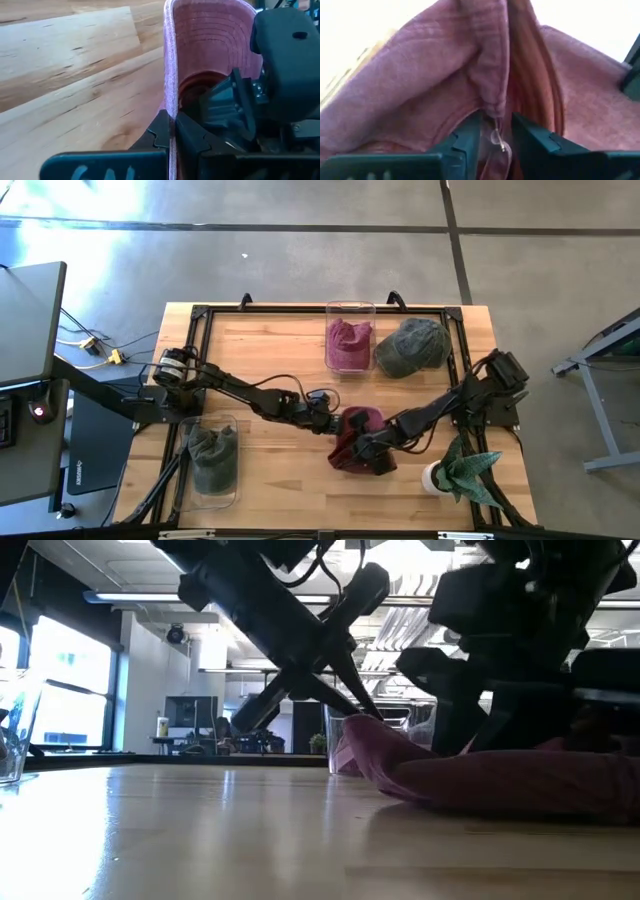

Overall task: Pick & Place hat
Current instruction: Put the maroon cap into the top transparent bin

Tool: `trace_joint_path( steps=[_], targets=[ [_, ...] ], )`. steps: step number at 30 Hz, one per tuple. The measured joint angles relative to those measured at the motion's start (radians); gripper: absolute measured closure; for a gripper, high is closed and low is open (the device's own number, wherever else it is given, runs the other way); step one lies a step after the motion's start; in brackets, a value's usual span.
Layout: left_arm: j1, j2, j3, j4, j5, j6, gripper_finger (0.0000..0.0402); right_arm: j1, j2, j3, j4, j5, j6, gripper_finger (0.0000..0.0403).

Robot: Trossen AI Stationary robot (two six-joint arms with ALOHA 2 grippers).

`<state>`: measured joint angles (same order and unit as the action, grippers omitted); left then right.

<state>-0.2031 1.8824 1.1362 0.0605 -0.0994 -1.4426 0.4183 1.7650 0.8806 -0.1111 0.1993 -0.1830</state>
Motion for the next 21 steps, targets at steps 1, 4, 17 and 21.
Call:
trace_joint_path(
  steps=[1,4,17,21],
  targets=[
    [0.0,0.0,0.0,-0.002,0.001,0.003,0.0399,0.0,0.007,0.0,0.004,0.0,0.0,0.0307],
    [0.0,0.0,0.0,-0.001,0.001,0.006,0.0399,0.0,0.023,0.0,0.01,-0.012,0.001,0.0339],
    [0.0,0.0,0.0,-0.003,0.005,0.025,0.0399,-0.004,-0.087,0.0,-0.024,0.153,0.068,0.0392],
    [0.0,0.0,0.001,0.0,0.004,0.039,0.0399,-0.042,-0.084,0.0,-0.034,0.119,0.071,0.0383]
  ],
)
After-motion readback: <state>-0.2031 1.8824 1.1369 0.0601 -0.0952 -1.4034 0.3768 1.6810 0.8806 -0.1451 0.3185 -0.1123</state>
